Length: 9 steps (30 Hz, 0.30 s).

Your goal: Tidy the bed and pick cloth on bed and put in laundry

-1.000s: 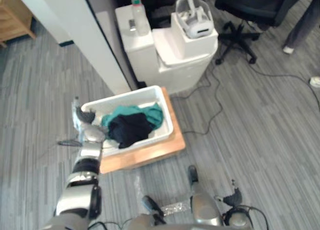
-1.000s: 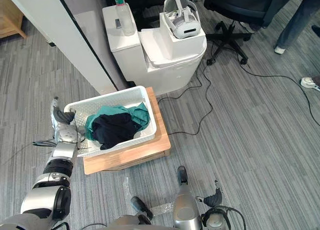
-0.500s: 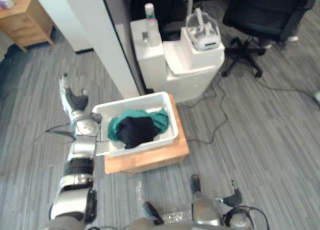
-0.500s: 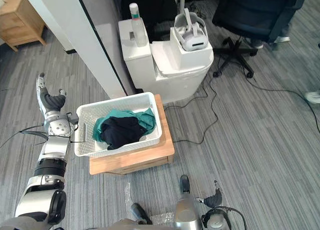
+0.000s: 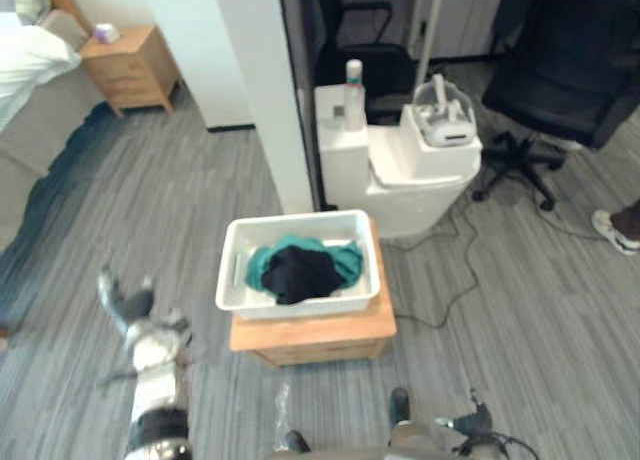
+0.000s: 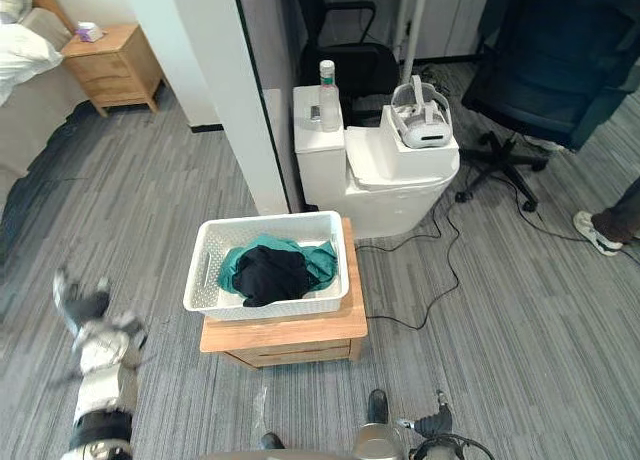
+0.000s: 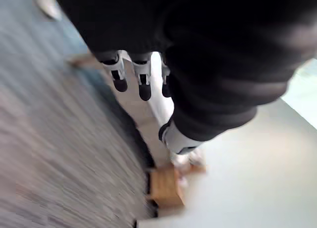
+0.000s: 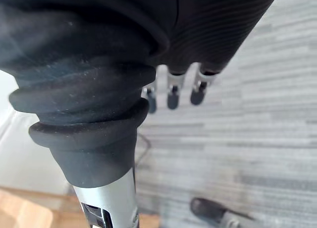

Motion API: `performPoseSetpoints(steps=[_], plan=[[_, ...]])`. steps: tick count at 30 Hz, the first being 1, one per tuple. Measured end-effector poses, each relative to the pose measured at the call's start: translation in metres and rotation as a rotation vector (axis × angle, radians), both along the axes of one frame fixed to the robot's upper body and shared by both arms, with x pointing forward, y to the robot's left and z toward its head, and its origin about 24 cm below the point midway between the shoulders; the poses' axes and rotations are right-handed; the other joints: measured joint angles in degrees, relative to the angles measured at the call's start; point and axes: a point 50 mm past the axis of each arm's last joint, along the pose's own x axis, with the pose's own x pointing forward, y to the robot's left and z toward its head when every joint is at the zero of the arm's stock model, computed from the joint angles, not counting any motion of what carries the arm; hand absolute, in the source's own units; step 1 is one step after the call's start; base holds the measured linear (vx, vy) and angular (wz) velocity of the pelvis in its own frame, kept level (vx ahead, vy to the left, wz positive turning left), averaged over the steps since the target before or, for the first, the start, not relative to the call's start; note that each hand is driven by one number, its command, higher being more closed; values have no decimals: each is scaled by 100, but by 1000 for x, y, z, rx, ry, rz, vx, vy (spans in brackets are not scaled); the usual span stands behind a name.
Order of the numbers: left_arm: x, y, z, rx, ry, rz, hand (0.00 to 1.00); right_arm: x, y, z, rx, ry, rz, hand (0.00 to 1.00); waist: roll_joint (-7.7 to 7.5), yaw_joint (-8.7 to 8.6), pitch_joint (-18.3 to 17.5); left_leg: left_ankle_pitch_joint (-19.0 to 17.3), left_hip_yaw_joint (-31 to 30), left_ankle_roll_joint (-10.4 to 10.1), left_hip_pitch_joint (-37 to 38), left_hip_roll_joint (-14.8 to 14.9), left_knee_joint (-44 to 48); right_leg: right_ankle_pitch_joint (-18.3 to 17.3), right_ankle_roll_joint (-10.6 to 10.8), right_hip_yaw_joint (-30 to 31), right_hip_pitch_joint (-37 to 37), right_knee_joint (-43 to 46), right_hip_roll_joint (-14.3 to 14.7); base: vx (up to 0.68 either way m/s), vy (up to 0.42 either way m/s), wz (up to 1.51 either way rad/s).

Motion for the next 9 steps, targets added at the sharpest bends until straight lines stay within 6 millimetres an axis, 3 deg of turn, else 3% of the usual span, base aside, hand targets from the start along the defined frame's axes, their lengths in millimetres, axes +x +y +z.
performPoseSetpoints(steps=[3,4,6,9], plan=[[-53,-12,-46,-220,143,59,0,-3,-2,-4,29,24,-41,0,-116,182,-94,-14,-1,10,4,-7,0,-27,-12,-25,32,-5,-15,-22,-20,7],[-63,-16,-53,-256,173,62,0,-2,-2,-4,39,25,-47,0,-128,207,-101,-14,-1,11,9,-9,0,-32,-18,-25,37,-5,-17,-30,-20,7],[-97,-39,-76,-385,278,81,0,3,-2,-6,62,25,-72,0,-141,219,-107,-24,-22,13,67,-17,-2,-93,32,-42,81,-6,-29,-39,-20,5],[-115,-70,-92,-487,376,28,0,3,-5,-8,97,21,-162,0,-120,222,-117,-65,-23,-11,77,-17,-2,-107,31,-39,88,-7,-26,-31,-13,0]])
